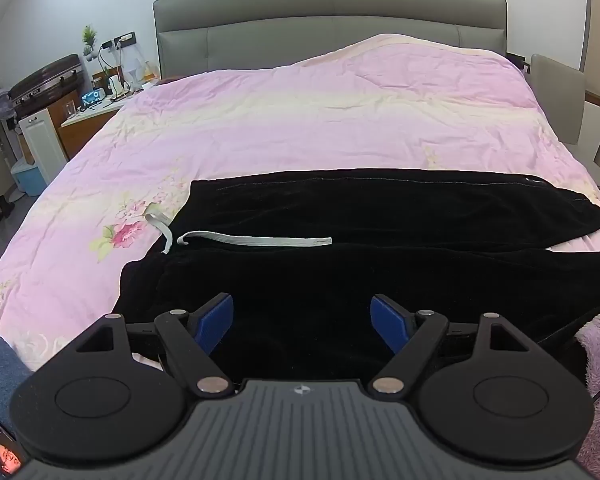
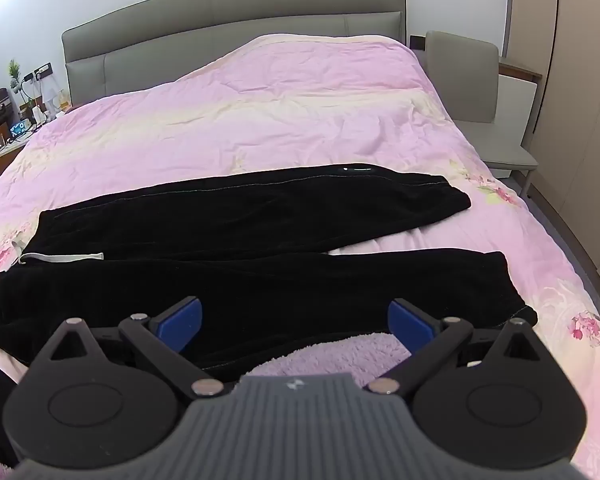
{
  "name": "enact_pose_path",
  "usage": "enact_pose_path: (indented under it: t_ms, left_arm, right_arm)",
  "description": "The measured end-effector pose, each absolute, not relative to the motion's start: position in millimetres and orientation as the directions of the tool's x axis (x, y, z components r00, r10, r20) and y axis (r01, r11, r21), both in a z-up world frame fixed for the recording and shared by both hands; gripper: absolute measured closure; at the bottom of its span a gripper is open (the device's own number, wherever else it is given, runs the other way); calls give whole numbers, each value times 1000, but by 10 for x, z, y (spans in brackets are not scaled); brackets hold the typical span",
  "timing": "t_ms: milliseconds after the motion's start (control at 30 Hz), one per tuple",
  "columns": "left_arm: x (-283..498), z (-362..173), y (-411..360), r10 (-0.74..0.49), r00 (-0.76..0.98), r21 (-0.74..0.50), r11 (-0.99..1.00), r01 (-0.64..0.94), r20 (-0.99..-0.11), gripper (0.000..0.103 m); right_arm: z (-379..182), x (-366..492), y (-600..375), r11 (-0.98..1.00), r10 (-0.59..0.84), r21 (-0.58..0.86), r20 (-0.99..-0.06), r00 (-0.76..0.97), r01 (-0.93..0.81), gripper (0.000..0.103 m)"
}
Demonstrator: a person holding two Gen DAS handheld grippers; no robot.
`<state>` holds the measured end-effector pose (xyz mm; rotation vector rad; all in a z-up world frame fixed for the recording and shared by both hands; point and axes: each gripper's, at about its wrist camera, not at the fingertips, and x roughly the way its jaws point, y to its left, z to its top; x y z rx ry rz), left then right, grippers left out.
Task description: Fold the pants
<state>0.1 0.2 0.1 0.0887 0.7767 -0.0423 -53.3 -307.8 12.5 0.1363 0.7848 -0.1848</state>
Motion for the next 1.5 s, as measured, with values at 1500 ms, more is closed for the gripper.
enact_pose_path:
  t_ms: [1500]
  left_arm:
    - [21,-17,-25,-8,705,77,993,89,-709,11]
  right_arm:
    - [38,-488,-3113,973,-90,82,-720,688,214,6]
